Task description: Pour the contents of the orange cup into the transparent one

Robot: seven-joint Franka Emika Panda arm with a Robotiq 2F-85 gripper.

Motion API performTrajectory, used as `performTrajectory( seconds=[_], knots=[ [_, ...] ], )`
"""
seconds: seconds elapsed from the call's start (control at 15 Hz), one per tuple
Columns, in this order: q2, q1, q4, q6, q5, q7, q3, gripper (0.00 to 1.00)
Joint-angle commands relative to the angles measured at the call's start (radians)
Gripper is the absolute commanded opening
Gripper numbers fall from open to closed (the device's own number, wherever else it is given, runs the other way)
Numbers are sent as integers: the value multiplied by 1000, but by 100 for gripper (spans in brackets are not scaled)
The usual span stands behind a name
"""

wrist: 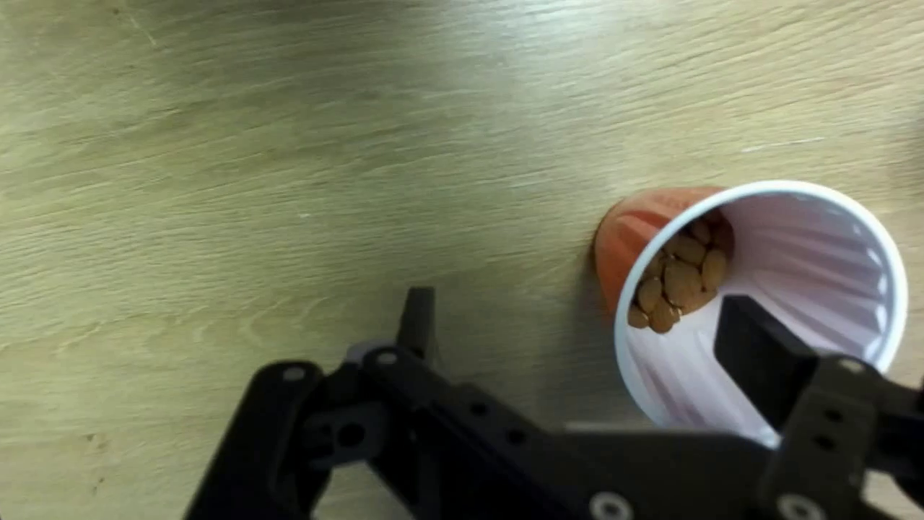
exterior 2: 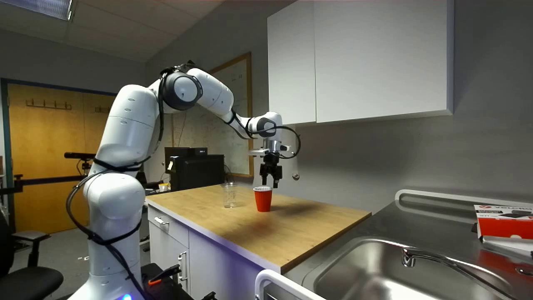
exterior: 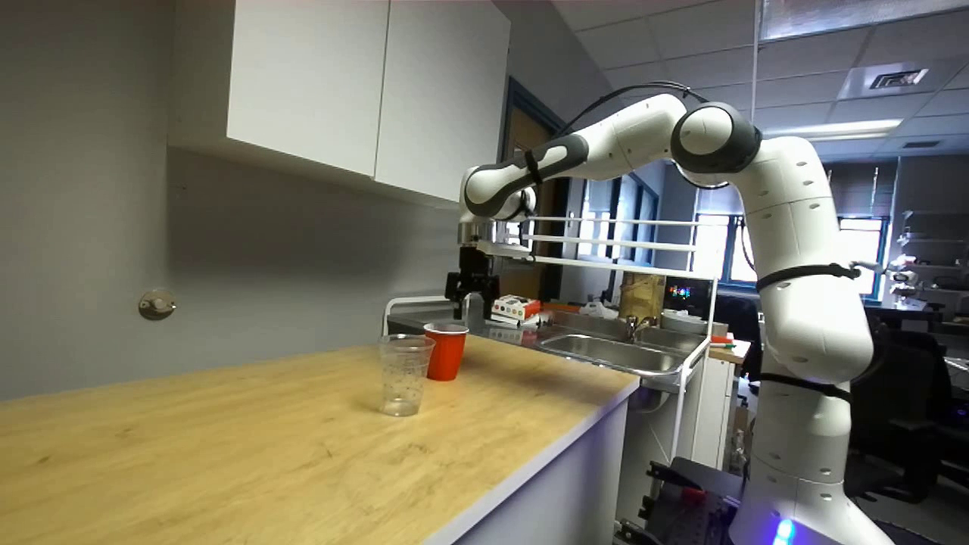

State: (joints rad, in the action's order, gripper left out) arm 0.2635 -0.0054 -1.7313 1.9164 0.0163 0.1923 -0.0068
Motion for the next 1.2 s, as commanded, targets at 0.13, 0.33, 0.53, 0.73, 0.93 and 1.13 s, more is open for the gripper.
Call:
performTrajectory(
  seconds=[0.13, 0.33, 0.53, 0.73, 0.93, 1.13],
  knots=[
    [57, 5, -2, 27, 42, -13, 1, 75],
    [81, 9, 2, 28, 39, -14, 2, 59],
    [91, 15, 3, 29, 34, -10, 2, 36],
    [90, 19, 5, 32, 36, -10, 4, 14],
    [89, 22, 9, 43, 40, -12, 5, 6],
    [88, 24, 15, 49, 40, -10, 5, 8]
  ],
)
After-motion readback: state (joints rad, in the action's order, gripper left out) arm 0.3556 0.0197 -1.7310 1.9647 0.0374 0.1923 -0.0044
